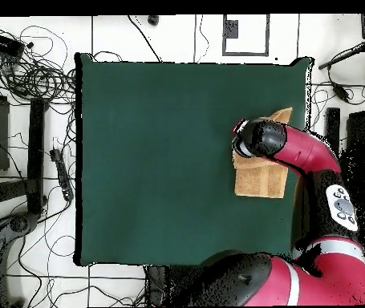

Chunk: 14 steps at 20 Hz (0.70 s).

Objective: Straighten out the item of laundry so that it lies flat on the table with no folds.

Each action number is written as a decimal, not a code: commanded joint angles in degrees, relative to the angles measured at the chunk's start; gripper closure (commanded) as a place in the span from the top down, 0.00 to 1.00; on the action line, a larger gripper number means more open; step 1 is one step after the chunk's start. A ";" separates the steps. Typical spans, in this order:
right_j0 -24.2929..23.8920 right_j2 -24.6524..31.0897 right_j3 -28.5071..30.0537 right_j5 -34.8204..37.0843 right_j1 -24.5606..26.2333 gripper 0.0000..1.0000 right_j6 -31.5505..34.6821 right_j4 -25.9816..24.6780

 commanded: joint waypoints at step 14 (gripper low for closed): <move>-5.24 6.76 0.93 9.32 0.81 0.00 -12.90 -9.06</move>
